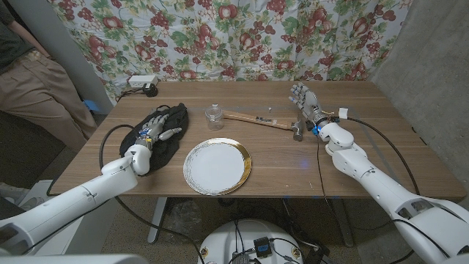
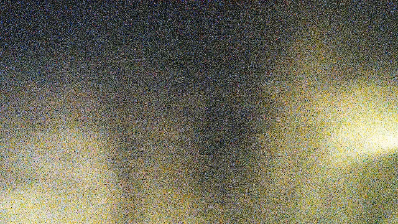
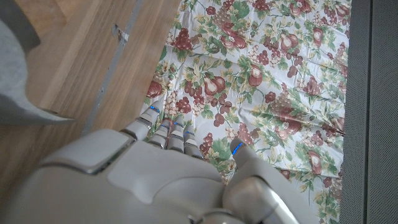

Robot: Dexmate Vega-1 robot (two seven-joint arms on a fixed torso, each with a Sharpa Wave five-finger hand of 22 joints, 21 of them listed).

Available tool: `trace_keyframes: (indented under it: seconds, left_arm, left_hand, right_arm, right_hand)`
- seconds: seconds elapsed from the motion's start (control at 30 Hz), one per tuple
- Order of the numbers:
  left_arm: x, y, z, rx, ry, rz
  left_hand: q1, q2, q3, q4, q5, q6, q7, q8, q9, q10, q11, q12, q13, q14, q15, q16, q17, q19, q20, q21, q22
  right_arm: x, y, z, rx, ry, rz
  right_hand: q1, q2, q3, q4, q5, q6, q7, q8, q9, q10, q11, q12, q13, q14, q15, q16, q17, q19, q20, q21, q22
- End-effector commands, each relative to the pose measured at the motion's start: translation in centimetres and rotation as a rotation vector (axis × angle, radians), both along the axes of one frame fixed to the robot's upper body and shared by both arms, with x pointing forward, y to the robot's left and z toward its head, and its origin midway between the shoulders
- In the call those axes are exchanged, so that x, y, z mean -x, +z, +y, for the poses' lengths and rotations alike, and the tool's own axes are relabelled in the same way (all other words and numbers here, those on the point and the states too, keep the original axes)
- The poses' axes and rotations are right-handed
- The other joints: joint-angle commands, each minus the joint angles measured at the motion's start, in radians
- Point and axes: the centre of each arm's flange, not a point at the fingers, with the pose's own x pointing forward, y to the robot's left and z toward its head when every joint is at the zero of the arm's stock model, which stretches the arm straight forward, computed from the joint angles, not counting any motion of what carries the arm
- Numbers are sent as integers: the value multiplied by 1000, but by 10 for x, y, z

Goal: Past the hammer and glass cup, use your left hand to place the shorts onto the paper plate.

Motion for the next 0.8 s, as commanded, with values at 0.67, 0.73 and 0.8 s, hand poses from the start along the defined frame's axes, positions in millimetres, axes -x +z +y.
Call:
trace_keyframes:
  seconds: [0.67,0.73,0.8]
  left_arm:
    - [4,-13,4,67,18,-266]
    - [5,-13,3,53,34,-303]
    - [6,-14,4,94,19,-347]
  left_hand:
    - [531,187,108,-58,12,378,183,59,11,461,18,97,8,601,-168,103,13,748,-190,218,3]
    - [592,195,107,-57,14,456,204,74,13,527,22,111,13,662,-184,130,21,795,-215,243,5]
    - [652,215,118,-57,17,532,227,89,15,612,21,135,20,736,-210,164,32,849,-252,274,6]
  right_arm:
    - [5,1,4,17,-16,-2]
    - [4,2,4,23,-18,-3]
    - [4,2,4,16,-19,0]
  right_hand:
    - [6,44,5,-1,-2,10,2,1,3,6,0,2,2,7,-4,4,3,7,-33,3,3]
    - [6,44,5,-1,-2,10,2,1,3,6,-2,2,2,7,-4,4,3,6,-34,3,3]
    - [6,44,5,-1,-2,10,1,1,3,6,-2,3,2,7,-4,4,3,6,-35,3,3]
